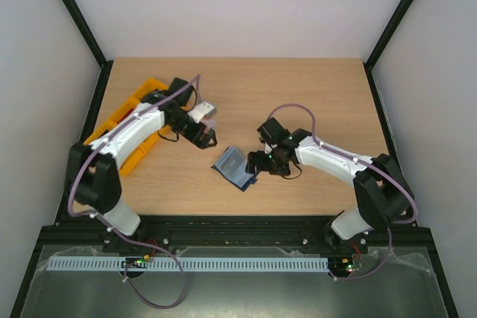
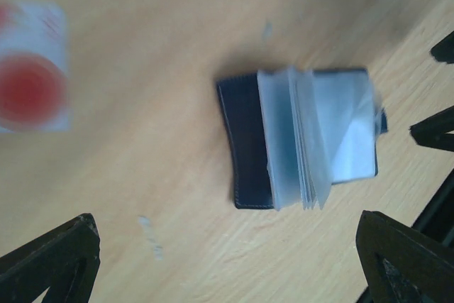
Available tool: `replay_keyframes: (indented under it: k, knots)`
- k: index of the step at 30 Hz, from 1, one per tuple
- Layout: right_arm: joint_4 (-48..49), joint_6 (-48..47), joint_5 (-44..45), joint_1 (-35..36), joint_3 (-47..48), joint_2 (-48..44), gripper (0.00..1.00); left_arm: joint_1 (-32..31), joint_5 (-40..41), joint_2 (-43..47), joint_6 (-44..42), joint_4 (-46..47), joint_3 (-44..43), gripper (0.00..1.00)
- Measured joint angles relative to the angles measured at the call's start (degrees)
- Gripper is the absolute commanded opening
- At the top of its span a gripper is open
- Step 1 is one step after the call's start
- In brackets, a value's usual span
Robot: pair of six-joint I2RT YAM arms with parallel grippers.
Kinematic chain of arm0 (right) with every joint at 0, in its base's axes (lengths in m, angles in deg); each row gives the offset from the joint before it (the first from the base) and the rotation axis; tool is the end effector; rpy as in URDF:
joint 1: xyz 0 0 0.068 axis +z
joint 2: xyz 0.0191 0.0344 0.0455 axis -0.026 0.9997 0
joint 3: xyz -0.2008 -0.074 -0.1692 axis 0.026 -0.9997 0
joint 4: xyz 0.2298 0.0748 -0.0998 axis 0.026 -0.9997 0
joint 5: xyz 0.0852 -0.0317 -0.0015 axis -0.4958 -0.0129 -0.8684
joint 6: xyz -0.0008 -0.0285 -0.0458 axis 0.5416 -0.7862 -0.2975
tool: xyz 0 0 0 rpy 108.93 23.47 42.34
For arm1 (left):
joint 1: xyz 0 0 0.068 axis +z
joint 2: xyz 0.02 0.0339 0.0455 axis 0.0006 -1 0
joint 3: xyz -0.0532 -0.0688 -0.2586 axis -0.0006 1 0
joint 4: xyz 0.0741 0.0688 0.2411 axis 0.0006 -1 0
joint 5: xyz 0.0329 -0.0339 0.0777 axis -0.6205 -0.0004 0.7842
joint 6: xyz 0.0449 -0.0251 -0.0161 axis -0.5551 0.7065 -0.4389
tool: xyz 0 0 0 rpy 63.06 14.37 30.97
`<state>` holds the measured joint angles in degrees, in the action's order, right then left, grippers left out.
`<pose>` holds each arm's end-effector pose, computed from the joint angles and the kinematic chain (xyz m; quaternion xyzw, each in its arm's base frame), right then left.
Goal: Take the credit cards out of the card holder
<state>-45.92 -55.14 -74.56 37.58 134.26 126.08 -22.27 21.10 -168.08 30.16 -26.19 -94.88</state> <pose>0.2147 0.1911 0.2122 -0.0725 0.9616 0.2610 0.0439 0.2931 -0.1354 0.2830 0.3483 0.8824 -0.2162 0.2307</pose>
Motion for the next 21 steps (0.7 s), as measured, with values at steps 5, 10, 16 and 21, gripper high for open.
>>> replay_keyframes:
  k: [5,10,16,21]
  knots:
    - [9.7,5.6,-5.5,0.1,-12.1,-1.5,0.78,-5.5,-1.6,-8.7,3.6,1.9,5.1,0.99]
    - [15.5,7.9,-8.5,0.1,-14.4,-1.3,0.7,-9.7,-5.4,-12.0,4.8,4.0,8.9,0.9]
    - [19.4,7.1,-10.5,0.1,-12.4,4.0,0.67,-8.8,-6.5,-13.9,5.8,6.5,11.0,0.83]
    - [20.6,5.3,-11.6,-0.2,-8.2,8.5,0.62,-8.4,-8.7,-13.8,5.9,8.7,11.5,0.77]
